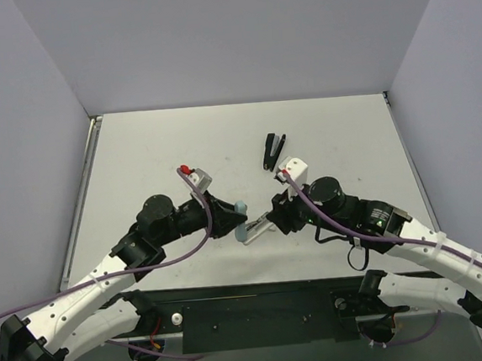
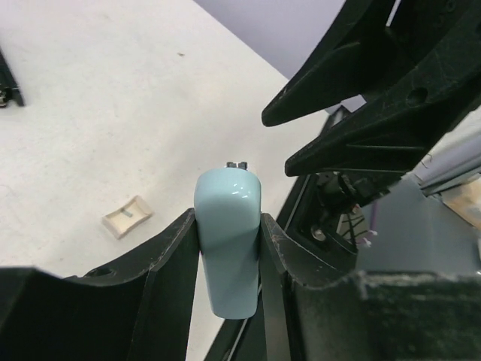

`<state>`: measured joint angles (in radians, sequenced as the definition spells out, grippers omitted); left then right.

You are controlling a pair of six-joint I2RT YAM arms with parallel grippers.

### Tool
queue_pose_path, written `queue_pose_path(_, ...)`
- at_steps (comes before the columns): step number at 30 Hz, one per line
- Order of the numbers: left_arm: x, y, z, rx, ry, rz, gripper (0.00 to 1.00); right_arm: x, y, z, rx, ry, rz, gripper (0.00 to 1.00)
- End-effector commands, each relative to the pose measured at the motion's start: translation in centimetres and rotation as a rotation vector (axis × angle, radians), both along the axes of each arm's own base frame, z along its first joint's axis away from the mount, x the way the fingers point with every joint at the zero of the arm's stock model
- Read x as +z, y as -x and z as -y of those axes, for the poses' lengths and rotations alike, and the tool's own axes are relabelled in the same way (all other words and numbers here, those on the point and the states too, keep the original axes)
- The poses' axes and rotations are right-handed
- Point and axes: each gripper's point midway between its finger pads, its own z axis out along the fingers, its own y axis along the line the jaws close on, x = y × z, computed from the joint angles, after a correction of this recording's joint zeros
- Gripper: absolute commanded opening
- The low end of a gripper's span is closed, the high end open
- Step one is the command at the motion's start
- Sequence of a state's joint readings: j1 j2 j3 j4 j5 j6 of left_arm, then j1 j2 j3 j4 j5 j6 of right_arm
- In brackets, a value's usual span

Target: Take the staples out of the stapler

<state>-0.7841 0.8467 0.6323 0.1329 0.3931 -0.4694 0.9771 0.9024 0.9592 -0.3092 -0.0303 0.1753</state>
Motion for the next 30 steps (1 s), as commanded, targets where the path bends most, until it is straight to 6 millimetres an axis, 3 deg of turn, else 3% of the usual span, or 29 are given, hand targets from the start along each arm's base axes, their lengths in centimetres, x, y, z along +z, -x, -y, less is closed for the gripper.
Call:
queue_pose_path(1, 1.9, -3.0, 0.0, 0.118, -0.021, 0.077, 0.00, 0.9, -4.4, 0.1, -0.176, 0.000, 0.148, 0.35)
queue_pose_path(5, 1.3, -4.9, 0.1, 0.185, -0.055, 0.076, 0.00, 0.7, -6.6, -0.7, -0.241, -0.024, 0.181, 0.14)
queue_pose_path(6, 1.3, -5.3, 0.2, 0.195, -0.058, 0.079, 0.00, 0.0, -7.2, -0.7, -0.258, -0.008, 0.169, 0.00)
queue_pose_path(10, 0.9, -6.9, 0.5, 0.244, -0.077, 0.084, 0.00, -0.2, -9.9, -1.6, -0.295, -0.075, 0.161, 0.00)
queue_pose_path(16, 0.2, -9.1, 1.4, 0.279, -0.077, 0.072, 0.00, -2.3, -12.6, -2.3, -0.283, -0.172, 0.083, 0.00)
queue_pose_path(17, 0.3, -9.6, 1.6, 0.285, -0.072, 0.072, 0.00, -3.2, -13.0, -2.4, -0.288, -0.159, 0.073, 0.00)
queue_pose_path(23, 0.2, -11.9, 2.3, 0.289, -0.058, 0.060, 0.00, -4.8, -14.1, -3.7, -0.243, -0.200, 0.043, 0.00)
queue_pose_path(30, -0.1, -14.2, 2.9, 0.290, -0.046, 0.045, 0.00, -6.7, -15.6, -3.5, -0.255, -0.246, -0.019, 0.00)
